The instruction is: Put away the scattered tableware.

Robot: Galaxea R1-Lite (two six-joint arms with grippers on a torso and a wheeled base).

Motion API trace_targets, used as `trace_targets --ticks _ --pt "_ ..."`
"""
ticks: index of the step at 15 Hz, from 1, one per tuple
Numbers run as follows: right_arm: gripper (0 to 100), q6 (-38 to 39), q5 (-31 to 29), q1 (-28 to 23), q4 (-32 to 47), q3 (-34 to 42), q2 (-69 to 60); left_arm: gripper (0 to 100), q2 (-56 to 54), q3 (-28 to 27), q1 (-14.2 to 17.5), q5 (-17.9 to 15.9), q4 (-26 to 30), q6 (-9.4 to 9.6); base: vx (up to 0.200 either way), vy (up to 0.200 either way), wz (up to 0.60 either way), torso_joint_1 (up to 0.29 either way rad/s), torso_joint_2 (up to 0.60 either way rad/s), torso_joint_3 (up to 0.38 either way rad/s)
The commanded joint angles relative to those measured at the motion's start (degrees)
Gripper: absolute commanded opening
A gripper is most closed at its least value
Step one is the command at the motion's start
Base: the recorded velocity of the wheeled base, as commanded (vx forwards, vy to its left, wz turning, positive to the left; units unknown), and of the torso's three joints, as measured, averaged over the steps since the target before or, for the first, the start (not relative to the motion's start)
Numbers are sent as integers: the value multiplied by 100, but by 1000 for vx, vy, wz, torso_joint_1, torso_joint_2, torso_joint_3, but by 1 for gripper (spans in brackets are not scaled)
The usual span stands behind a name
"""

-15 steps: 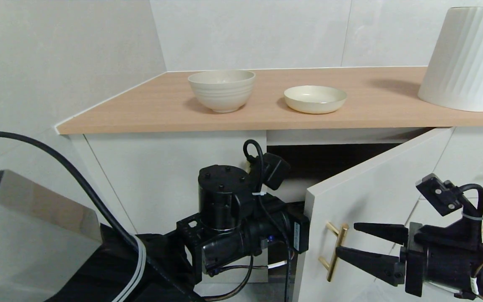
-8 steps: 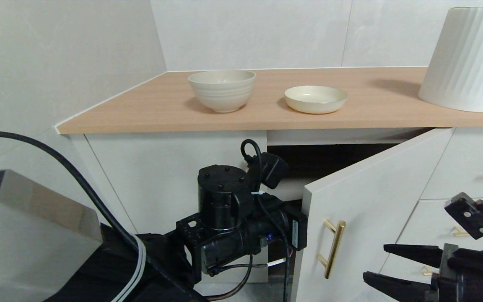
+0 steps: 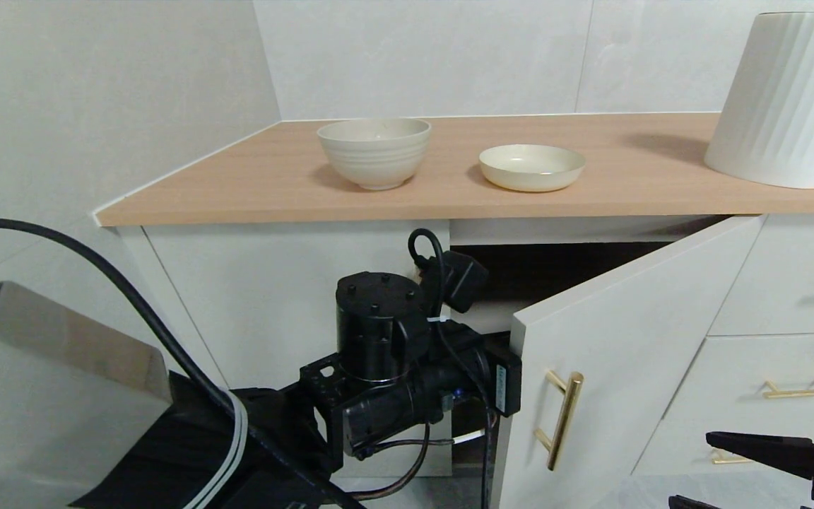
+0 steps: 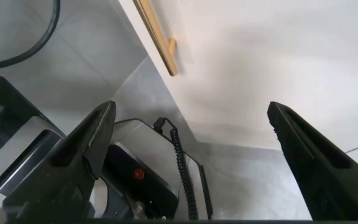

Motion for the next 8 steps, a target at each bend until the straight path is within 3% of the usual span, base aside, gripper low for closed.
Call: trace_targets --ticks 1,3,8 --pt "100 -1 4 1 6 12 -50 0 -15 -72 -2 4 77 -2 -200 0 0 7 -2 2" --pt "100 -1 4 1 -3 12 -94 0 11 -256 -2 -5 226 -2 -200 0 0 0 0 5" --pt "100 -1 22 1 -3 3 -253 0 433 -828 -2 -5 552 -2 0 0 0 0 0 0"
